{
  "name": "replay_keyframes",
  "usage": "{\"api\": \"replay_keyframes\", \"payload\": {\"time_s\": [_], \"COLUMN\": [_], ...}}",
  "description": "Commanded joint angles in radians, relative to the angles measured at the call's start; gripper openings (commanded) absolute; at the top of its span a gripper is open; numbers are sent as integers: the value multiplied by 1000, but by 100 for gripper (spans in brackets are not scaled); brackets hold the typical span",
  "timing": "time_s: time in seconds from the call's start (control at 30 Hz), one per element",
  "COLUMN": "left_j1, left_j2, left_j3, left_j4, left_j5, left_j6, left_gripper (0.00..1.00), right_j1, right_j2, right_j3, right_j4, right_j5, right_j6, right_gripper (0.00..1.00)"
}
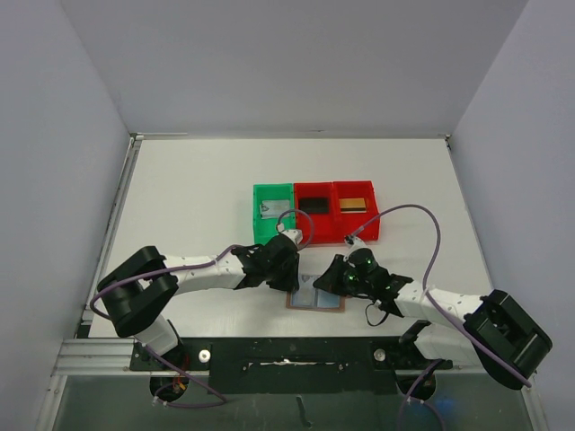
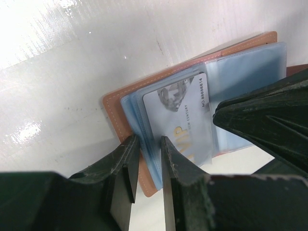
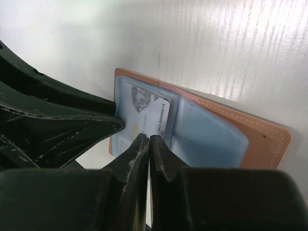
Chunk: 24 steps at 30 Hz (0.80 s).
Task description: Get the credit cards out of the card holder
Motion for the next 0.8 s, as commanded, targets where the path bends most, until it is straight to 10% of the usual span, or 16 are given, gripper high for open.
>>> {"api": "replay_keyframes", "payload": {"time_s": [0.0, 0.2, 0.77], "left_j1": [-6, -5, -29], "left_j2": [-6, -23, -94], "left_j3": [8, 12, 95], "left_j4": [-52, -50, -112], "left_j5": [-21, 4, -46], "left_j6": [21, 28, 22], "left_gripper": [21, 23, 37], "right_j1": [-11, 17, 27], "right_j2": [-25, -11, 27], "right_j3": [-4, -6, -8], "right_j4": [29, 29, 15], "right_j5": [-5, -6, 46], "right_j6": [12, 12, 50], "right_gripper": [9, 30, 22]}}
